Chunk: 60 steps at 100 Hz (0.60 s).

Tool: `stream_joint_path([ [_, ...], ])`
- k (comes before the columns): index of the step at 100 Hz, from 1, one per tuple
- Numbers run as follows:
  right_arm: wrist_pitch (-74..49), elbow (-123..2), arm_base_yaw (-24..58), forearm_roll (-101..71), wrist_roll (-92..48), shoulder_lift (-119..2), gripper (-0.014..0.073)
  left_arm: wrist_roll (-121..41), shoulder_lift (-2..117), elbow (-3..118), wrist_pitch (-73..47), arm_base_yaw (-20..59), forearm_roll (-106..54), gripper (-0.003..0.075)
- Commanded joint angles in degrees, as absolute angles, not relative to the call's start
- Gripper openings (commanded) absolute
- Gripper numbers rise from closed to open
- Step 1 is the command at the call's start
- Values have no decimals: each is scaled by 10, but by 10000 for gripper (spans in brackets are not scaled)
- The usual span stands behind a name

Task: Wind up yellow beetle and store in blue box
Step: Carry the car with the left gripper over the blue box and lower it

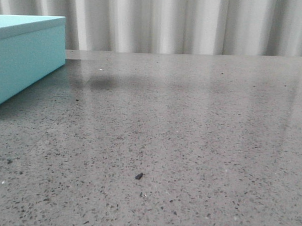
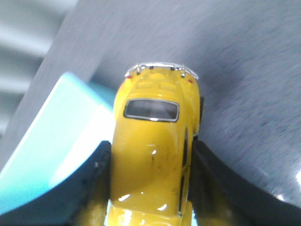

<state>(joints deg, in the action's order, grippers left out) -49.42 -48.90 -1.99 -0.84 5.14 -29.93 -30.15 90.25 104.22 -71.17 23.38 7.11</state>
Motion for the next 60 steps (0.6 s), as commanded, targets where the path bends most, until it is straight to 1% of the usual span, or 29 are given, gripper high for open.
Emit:
stream_joint_path([
  [1,-452,-489,-22,-7,43,-301,-61,-276,870,1062,-719,178,59,-21],
  [14,-447,-478,-22,-7,43,-301,-61,-276,867,1056,-726,80,-12,-21],
  [31,-437,-478,-22,-19,43,-301,-61,-276,870,1020,-726,2,-79,-21],
  [44,-436,-478,-22,-21,43,-301,-61,-276,881,973,-721,-21,-80,-21],
  [60,-436,-478,-22,-27,43,-301,-61,-276,901,916,-692,-27,-74,-21],
])
